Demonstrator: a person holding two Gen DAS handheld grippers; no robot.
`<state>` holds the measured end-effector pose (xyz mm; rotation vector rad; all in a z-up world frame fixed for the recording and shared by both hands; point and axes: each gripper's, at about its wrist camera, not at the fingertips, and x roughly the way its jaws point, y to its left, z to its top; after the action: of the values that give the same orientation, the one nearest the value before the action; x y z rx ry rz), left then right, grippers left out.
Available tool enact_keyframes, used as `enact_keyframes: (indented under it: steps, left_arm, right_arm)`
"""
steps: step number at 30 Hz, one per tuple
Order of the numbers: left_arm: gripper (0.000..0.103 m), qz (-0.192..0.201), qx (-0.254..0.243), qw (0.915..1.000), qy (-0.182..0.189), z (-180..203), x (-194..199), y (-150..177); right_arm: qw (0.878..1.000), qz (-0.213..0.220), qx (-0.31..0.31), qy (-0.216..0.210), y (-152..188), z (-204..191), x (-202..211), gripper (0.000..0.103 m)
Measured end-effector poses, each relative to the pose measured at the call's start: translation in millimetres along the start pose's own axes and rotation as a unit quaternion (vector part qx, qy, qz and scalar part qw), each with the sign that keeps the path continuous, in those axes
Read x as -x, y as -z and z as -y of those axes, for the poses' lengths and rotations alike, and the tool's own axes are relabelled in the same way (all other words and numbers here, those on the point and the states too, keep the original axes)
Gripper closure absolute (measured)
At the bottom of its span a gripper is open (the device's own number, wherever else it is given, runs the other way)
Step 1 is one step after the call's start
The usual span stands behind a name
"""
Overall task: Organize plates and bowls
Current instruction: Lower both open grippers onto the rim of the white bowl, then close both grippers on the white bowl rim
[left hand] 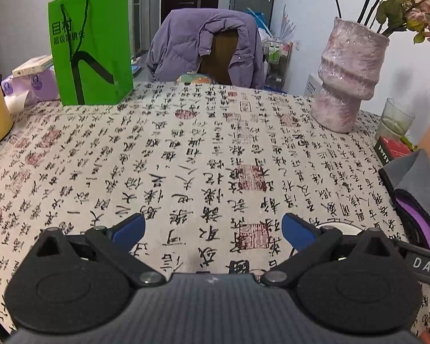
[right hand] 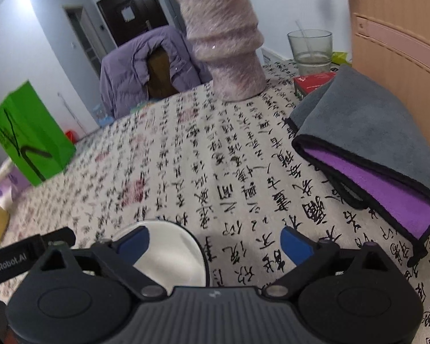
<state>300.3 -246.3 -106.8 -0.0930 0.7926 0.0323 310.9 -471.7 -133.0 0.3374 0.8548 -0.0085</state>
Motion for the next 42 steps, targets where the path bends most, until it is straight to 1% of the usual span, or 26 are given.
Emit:
enact_keyframes:
  steps: [4,6,13,17,20,22,24,26,28,29,32,33,34,35,36,37,38,39,40,41,42]
  left_arm:
    - [0.0,-0.003,-0.001,1.0,0.009,3,-1,2]
    - [0.0,-0.002,-0.006,0.9999,0.012,6,-1,3]
    - [0.0,-0.017,-0.007,0.9996,0.023,13,-1,9]
    - [0.0,-0.026,-0.01,0.9992,0.028,14,1,13]
    - [0.003,-0.039,-0.011,0.9987,0.031,15,-1,16]
    - [0.009,-0.048,-0.011,0.9983,0.032,16,-3,18]
    - [0.018,-0.06,-0.004,0.9976,0.035,16,-5,18]
    - [0.024,-0.071,0.002,0.9966,0.042,15,-7,19]
    - [0.027,-0.079,0.005,0.9957,0.048,16,-9,21]
    - [0.029,-0.083,0.006,0.9952,0.051,16,-10,21]
    - [0.038,-0.097,0.01,0.9935,0.058,16,-15,20]
    - [0.042,-0.103,0.013,0.9926,0.062,16,-18,19]
    - [0.044,-0.109,0.015,0.9917,0.066,17,-20,19]
    - [0.045,-0.113,0.016,0.9911,0.069,17,-22,19]
    - [0.048,-0.117,0.015,0.9906,0.07,19,-24,19]
    - [0.051,-0.119,0.013,0.9901,0.072,20,-26,19]
    - [0.057,-0.122,0.013,0.9896,0.075,21,-27,20]
    - [0.062,-0.126,0.013,0.989,0.076,23,-28,20]
    - [0.065,-0.129,0.012,0.9884,0.08,24,-29,21]
    - [0.07,-0.128,0.01,0.9882,0.084,25,-29,22]
    - [0.072,-0.128,0.007,0.9882,0.083,27,-29,22]
  right_arm:
    - [1.0,0.001,-0.001,0.003,0,2,0,0.009]
    - [1.0,0.003,-0.001,0.004,0,2,2,0.013]
    - [1.0,-0.004,0.012,0.004,0,0,0,0.018]
    - [1.0,-0.007,0.021,0.003,1,-3,0,0.025]
    - [1.0,-0.01,0.026,0.003,1,-4,-1,0.029]
    - [0.999,-0.017,0.03,0.003,2,-4,-5,0.03]
    - [0.999,-0.025,0.035,0.005,2,-5,-9,0.034]
    - [0.999,-0.03,0.041,0.007,2,-7,-11,0.037]
    - [0.998,-0.036,0.044,0.01,3,-8,-13,0.037]
    - [0.998,-0.043,0.047,0.013,3,-8,-16,0.039]
    - [0.996,-0.065,0.057,0.019,8,-11,-22,0.049]
    - [0.995,-0.069,0.062,0.02,11,-12,-24,0.05]
    - [0.996,-0.065,0.064,0.018,13,-12,-22,0.051]
    - [0.996,-0.063,0.068,0.016,16,-13,-21,0.056]
    - [0.996,-0.06,0.07,0.012,19,-14,-18,0.063]
    - [0.996,-0.059,0.07,0.007,21,-15,-16,0.066]
    - [0.996,-0.058,0.071,0.005,22,-15,-15,0.071]
    - [0.996,-0.056,0.073,0.006,24,-17,-14,0.073]
    - [0.996,-0.054,0.077,0.008,25,-18,-13,0.074]
    - [0.996,-0.051,0.08,0.006,26,-19,-11,0.08]
    - [0.996,-0.049,0.079,0.004,28,-20,-10,0.083]
